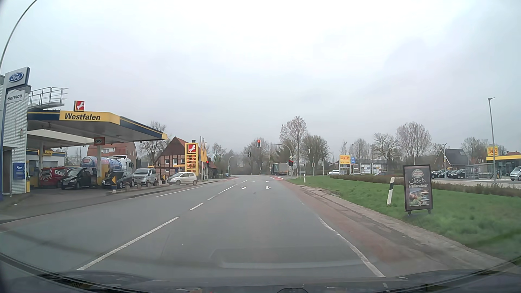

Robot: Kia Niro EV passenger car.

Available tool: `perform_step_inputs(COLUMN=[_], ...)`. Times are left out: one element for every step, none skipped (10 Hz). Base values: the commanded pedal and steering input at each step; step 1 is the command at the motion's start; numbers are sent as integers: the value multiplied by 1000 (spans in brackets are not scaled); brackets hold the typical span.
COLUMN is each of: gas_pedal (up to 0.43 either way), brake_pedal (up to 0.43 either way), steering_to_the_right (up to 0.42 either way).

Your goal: Follow the waypoints while adhering to traffic rules and regulations

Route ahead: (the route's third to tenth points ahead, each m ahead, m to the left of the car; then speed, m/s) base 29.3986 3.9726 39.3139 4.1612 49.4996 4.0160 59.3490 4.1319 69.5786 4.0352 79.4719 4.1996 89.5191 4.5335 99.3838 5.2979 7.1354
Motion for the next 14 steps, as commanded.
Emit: perform_step_inputs(gas_pedal=[98, 98, 98, 98, 98, 98, 98, 98, 98, 98, 98, 98, 98, 98], brake_pedal=[0, 0, 0, 0, 0, 0, 0, 0, 0, 0, 0, 0, 0, 0], steering_to_the_right=[-5, -5, -5, -5, -5, -5, -5, -2, 0, 0, -2, -3, -6, -6])
